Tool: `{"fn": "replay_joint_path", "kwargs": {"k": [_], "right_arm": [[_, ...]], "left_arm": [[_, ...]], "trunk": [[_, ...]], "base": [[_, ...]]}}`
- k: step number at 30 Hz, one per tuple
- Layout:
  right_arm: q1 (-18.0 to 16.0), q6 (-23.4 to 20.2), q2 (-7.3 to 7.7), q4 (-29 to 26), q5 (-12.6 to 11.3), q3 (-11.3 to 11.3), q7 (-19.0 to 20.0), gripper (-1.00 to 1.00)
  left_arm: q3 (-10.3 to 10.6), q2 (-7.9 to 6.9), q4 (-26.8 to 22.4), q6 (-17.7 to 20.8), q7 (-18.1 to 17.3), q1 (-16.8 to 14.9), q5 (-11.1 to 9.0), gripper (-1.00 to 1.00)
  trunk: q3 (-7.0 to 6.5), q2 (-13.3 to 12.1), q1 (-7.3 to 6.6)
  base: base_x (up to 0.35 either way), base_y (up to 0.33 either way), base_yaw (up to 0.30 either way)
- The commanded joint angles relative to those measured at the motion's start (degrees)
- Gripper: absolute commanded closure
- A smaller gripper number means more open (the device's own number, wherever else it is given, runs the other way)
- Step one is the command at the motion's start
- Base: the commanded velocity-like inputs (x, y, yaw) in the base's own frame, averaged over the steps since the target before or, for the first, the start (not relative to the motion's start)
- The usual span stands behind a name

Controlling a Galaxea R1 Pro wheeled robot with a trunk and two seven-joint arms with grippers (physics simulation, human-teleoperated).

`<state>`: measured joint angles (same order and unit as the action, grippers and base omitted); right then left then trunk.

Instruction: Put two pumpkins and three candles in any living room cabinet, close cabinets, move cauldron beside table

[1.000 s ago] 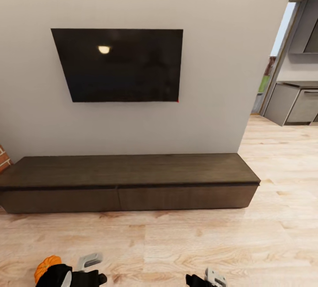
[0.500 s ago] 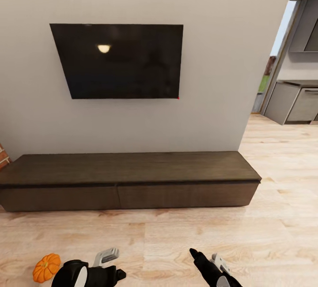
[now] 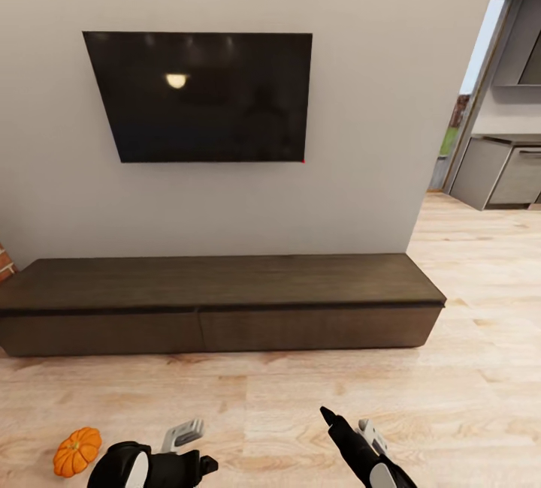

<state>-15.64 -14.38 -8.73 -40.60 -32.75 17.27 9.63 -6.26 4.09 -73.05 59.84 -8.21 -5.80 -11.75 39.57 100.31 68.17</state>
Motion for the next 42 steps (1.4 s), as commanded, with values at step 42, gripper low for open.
{"fn": "replay_joint_path", "kwargs": {"k": [42], "right_arm": [[0.5, 8.7, 0.23, 0.6, -25.1, -0.2, 13.7, -1.0]], "left_arm": [[0.4, -8.15, -4.6, 0.2, -0.2, -2.4, -26.4, -1.0]], "trunk": [[7.55, 16.9, 9.23]], "base": [[0.0, 0.0, 0.0]]}}
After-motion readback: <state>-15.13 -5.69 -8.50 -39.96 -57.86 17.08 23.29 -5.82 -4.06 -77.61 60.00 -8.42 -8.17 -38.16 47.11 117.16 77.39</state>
